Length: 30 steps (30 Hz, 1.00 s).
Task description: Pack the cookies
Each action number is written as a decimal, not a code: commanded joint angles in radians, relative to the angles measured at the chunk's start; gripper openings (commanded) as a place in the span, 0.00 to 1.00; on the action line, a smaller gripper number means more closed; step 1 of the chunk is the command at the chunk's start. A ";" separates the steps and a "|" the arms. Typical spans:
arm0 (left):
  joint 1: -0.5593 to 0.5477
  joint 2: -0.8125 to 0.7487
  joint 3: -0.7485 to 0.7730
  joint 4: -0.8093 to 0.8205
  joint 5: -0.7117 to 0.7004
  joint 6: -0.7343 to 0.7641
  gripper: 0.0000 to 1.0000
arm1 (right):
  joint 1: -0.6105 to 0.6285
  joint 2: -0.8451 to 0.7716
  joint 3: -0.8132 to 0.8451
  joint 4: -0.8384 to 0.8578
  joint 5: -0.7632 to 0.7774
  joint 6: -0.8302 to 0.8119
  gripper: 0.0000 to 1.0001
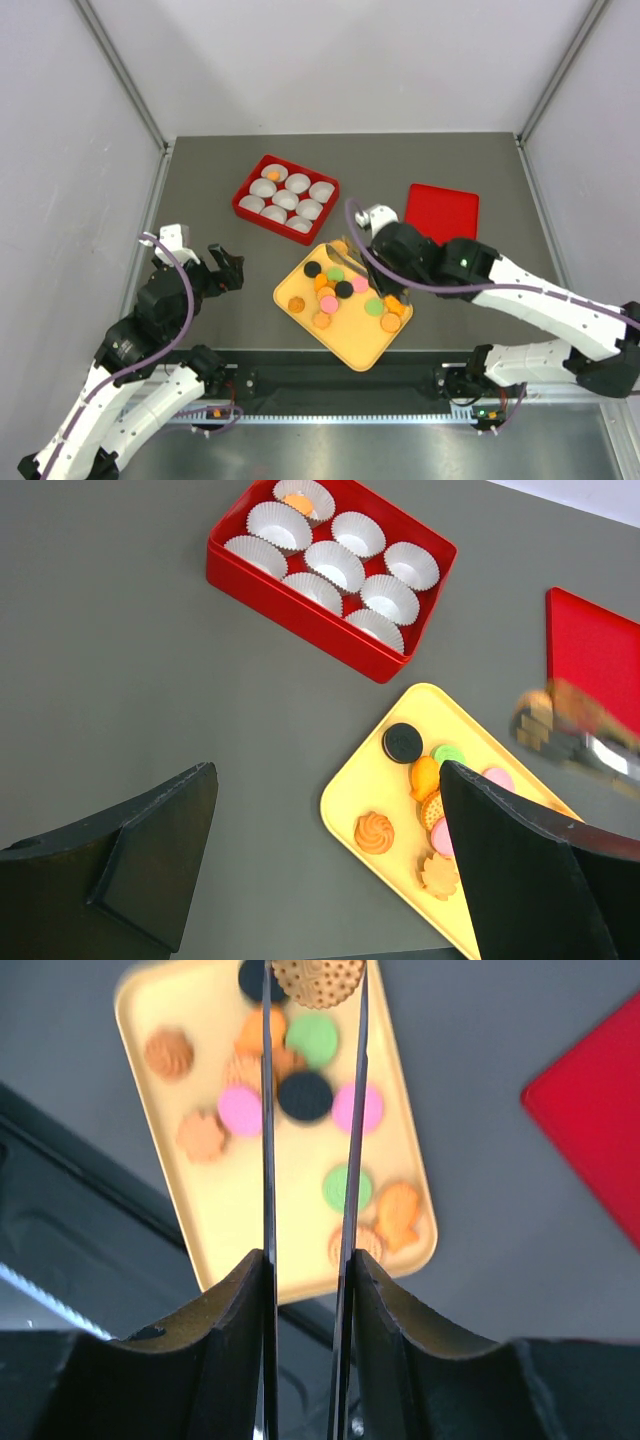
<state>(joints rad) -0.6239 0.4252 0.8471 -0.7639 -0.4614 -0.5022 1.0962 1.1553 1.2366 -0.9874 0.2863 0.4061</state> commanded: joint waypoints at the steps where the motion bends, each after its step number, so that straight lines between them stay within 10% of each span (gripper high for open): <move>1: 0.000 -0.006 -0.008 0.031 -0.006 0.007 0.97 | -0.106 0.085 0.174 0.197 0.010 -0.111 0.29; 16: -0.002 -0.029 -0.008 0.020 -0.036 -0.007 0.97 | -0.367 0.826 0.702 0.509 -0.167 -0.233 0.29; 30: -0.002 -0.031 -0.010 0.026 -0.025 -0.002 0.97 | -0.375 0.997 0.772 0.498 -0.161 -0.204 0.29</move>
<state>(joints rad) -0.6239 0.4011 0.8459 -0.7643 -0.4839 -0.5034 0.7341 2.1483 1.9533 -0.5430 0.1291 0.1940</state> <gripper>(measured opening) 0.972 0.356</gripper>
